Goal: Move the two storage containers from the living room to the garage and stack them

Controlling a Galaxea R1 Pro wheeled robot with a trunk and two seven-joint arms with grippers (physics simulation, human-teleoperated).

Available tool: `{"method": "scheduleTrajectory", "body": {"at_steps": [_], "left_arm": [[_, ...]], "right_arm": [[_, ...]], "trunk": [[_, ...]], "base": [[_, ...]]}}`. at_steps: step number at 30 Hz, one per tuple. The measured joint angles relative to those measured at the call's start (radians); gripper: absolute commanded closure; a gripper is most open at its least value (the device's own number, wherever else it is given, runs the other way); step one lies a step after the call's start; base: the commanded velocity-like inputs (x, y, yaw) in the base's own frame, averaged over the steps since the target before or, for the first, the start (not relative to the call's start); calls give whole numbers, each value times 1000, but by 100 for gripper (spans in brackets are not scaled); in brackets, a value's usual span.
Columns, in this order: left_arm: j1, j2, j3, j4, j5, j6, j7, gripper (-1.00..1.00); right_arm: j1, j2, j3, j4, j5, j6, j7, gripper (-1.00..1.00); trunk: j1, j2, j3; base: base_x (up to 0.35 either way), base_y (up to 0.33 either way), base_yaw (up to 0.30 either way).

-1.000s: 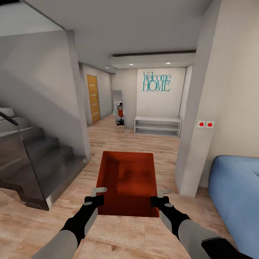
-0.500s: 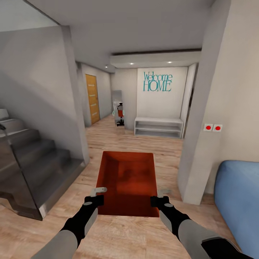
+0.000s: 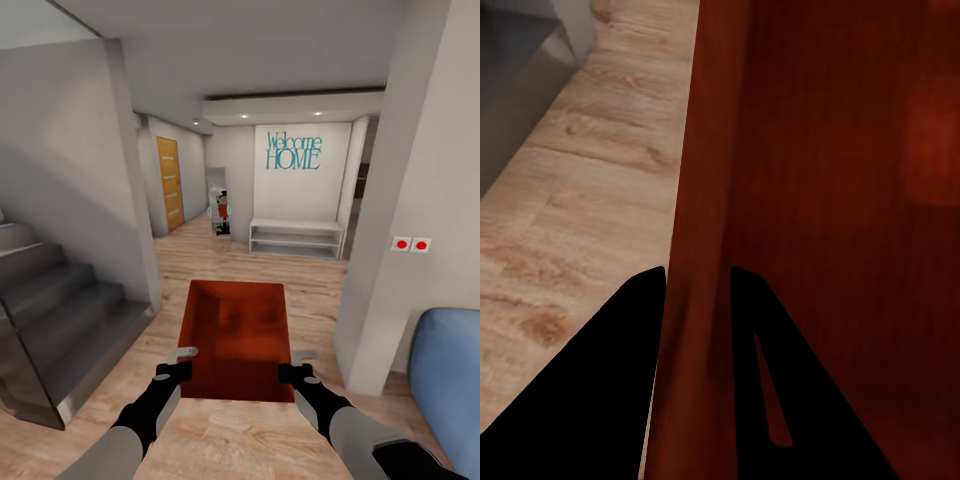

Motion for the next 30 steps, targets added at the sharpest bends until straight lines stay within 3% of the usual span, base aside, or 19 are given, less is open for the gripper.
{"method": "scheduleTrajectory", "body": {"at_steps": [30], "left_arm": [[0, 0, 0, -3, -2, 0, -1, 100]], "right_arm": [[0, 0, -2, 1, 0, -4, 0, 100]], "trunk": [[0, 0, 0]], "base": [[322, 0, 0]]}}
